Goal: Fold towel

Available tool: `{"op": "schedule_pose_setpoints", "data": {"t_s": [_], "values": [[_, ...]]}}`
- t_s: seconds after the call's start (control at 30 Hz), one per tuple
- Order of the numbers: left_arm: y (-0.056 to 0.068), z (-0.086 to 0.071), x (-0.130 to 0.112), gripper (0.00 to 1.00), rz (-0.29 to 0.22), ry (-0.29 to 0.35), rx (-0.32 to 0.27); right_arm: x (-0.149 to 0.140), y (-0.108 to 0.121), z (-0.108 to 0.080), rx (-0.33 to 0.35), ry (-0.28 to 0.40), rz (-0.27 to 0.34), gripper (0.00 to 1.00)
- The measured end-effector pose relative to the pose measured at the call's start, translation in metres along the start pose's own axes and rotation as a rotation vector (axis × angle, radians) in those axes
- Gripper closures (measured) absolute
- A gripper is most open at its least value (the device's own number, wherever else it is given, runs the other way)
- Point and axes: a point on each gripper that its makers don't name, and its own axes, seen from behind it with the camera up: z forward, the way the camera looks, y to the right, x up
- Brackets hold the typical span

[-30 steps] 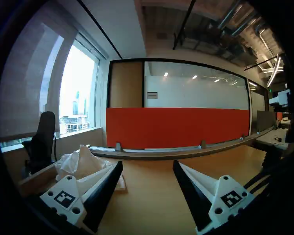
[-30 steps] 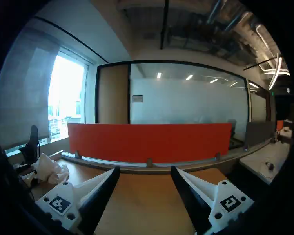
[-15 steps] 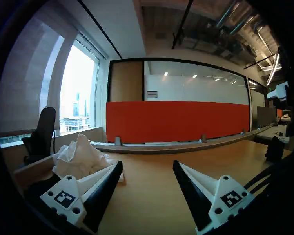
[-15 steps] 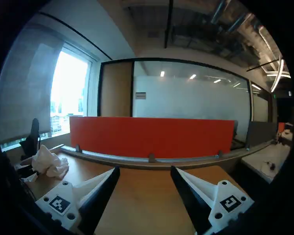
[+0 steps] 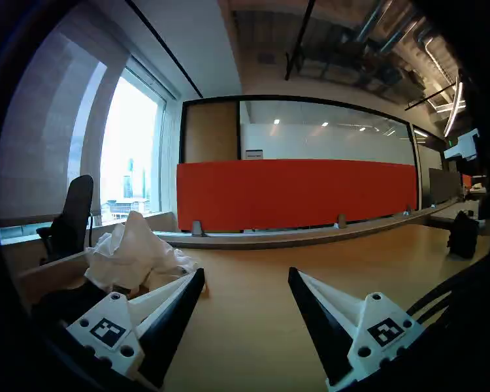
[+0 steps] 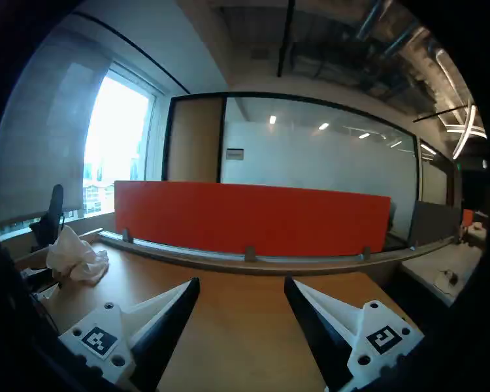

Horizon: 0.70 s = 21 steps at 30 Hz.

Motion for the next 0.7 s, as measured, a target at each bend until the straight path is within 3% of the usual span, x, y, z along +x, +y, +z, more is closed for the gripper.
{"op": "schedule_pose_setpoints", "data": {"t_s": [0.4, 0.7], "values": [[0.004, 0.000, -0.016, 0.05, -0.010, -0.003, 0.002, -0.007, 0.015, -0.004, -0.019, -0.005, -0.012, 0.00], [-0.003, 0.001, -0.022, 0.05, -0.024, -0.011, 0.016, -0.009, 0.026, -0.008, -0.041, -0.008, -0.021, 0.00]]}}
